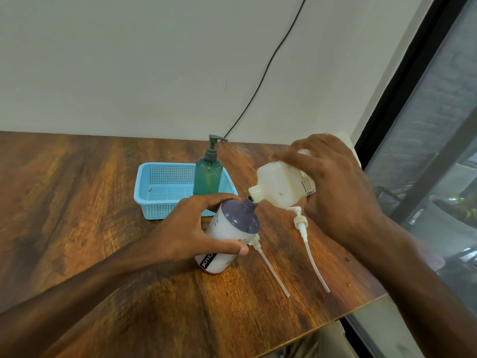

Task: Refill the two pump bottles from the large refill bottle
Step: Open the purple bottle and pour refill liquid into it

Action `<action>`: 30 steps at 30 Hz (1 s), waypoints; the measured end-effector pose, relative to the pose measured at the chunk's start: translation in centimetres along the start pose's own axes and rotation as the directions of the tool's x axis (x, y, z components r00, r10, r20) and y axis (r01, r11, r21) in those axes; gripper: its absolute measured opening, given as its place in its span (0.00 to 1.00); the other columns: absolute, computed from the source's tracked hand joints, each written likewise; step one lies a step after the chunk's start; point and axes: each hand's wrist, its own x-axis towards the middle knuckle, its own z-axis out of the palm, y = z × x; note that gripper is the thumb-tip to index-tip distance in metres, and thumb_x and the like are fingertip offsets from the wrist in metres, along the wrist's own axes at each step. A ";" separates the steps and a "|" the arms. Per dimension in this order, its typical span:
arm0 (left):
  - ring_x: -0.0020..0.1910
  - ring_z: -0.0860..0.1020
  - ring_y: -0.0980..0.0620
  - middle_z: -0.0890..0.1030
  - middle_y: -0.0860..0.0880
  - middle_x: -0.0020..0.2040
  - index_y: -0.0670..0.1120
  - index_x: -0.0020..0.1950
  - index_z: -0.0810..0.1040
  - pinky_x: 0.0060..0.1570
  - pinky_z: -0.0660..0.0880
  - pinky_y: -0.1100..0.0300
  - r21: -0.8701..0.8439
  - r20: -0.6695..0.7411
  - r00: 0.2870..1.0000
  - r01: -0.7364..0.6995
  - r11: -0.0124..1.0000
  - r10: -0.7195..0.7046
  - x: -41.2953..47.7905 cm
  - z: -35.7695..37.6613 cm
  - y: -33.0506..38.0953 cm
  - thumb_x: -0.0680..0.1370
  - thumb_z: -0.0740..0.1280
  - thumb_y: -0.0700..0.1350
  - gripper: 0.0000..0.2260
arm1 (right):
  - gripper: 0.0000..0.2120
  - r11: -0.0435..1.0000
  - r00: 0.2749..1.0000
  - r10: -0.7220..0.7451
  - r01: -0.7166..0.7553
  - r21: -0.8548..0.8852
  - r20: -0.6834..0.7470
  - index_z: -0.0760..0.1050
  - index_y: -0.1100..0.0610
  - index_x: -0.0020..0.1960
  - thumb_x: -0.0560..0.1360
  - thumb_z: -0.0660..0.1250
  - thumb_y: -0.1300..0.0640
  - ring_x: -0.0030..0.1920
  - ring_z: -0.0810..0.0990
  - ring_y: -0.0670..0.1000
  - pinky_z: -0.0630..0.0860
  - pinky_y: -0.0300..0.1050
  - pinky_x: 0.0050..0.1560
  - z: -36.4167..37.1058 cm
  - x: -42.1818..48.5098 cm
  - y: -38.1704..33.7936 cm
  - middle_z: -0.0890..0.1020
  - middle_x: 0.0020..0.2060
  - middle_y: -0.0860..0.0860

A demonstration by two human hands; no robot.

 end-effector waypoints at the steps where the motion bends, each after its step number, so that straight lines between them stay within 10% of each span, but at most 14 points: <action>1: 0.62 0.76 0.67 0.79 0.70 0.59 0.68 0.63 0.74 0.59 0.79 0.63 -0.001 0.000 1.000 0.002 1.000 -0.002 0.0 0.0 0.0 0.59 0.78 0.71 0.34 | 0.38 1.000 1.000 -0.006 0.006 -0.005 -0.005 0.74 0.45 0.71 0.64 0.84 0.58 0.72 0.69 0.59 0.67 0.61 0.70 0.0 0.1 0.0 0.76 0.69 0.54; 30: 0.60 0.76 0.68 0.78 0.71 0.59 0.67 0.60 0.76 0.58 0.81 0.58 -0.048 0.013 1.000 0.021 0.999 -0.020 -0.1 -0.5 0.0 0.59 0.80 0.66 0.31 | 0.35 0.959 0.982 -0.187 0.179 -0.220 -0.015 0.78 0.50 0.66 0.61 0.84 0.59 0.66 0.73 0.63 0.69 0.60 0.68 -1.1 1.9 -2.4 0.79 0.62 0.58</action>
